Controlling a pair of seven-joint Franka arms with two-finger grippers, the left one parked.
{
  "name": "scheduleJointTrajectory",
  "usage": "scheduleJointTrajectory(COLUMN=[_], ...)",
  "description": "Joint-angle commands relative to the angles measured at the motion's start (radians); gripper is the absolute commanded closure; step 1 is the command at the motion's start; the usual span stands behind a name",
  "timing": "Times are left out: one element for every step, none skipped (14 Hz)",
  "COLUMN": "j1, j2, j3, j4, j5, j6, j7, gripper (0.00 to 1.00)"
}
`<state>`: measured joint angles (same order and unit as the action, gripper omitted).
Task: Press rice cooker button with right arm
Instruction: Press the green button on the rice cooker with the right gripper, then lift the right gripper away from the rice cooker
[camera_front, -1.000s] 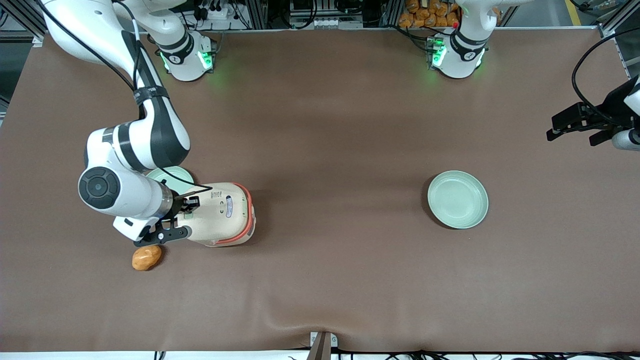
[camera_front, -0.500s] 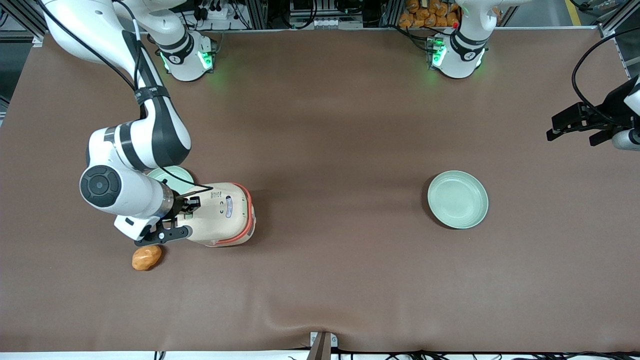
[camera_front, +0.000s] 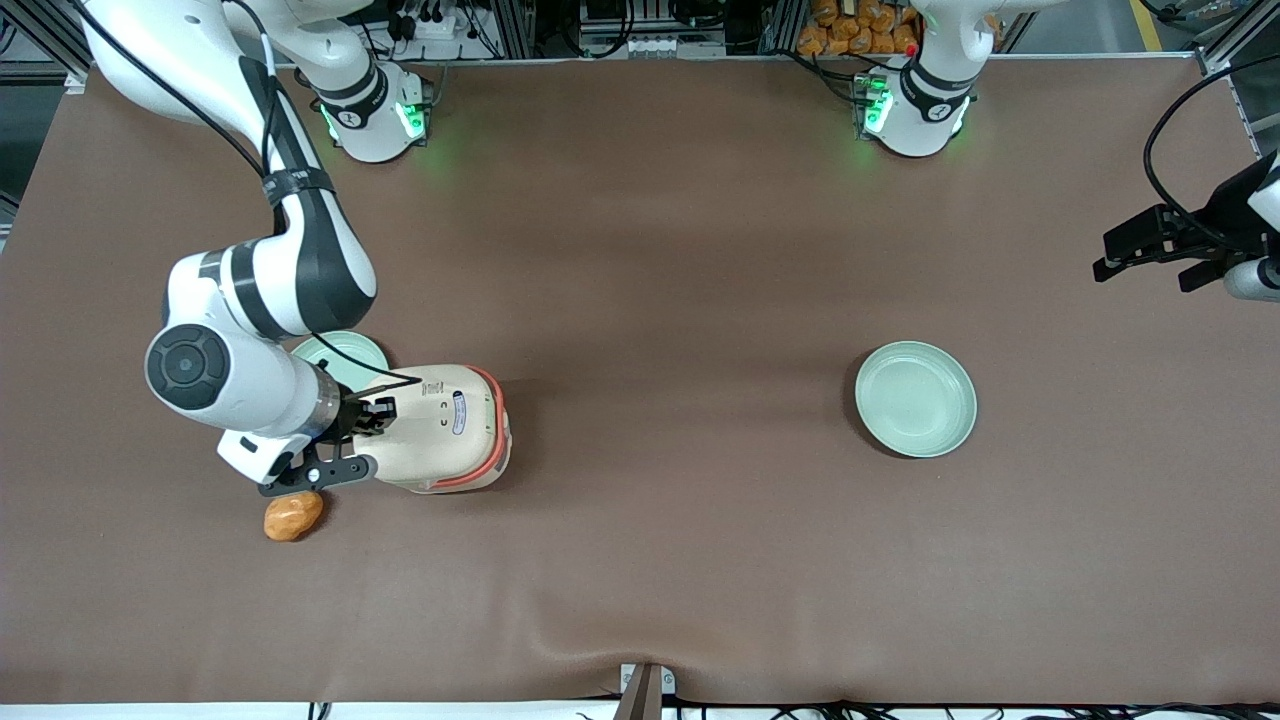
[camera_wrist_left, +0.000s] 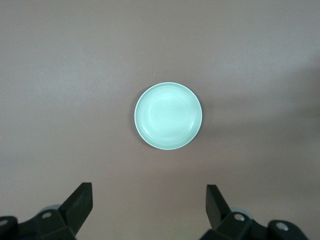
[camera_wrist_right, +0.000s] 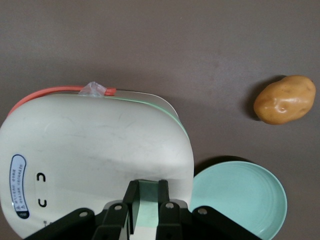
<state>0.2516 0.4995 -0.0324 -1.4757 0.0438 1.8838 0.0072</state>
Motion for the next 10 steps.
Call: scheduleJointTrajectory(j1=[-0.014,-0.014,-0.014,-0.015,-0.014,-0.014,-0.014,-0.014,-0.012,-0.012], j2=[-0.015,-0.019,-0.03,-0.042,-0.051,-0.059,-0.068,-0.085,-0.114,-0.143], j3=[0.008,0.008,0.008,0.008,0.009,0.011,0.012,0.017,0.017,0.017], j4=[0.046,0.061,0.075,0.093,0.121,0.153,0.181,0.198,0.199,0.199], j5=[0.01,0.011,0.018,0.019,0.021,0.021,0.021,0.021,0.022,0.022], j6=[-0.095,-0.121,-0.155,-0.199,-0.237,-0.271,-0.299,-0.314,-0.316,-0.318], j7=[-0.016,-0.018,-0.016,-0.016,-0.015,-0.016,-0.015,-0.016,-0.015,-0.015], gripper=[0.77,0.77,0.77,0.75,0.73,0.69,0.65,0.59,0.51,0.46])
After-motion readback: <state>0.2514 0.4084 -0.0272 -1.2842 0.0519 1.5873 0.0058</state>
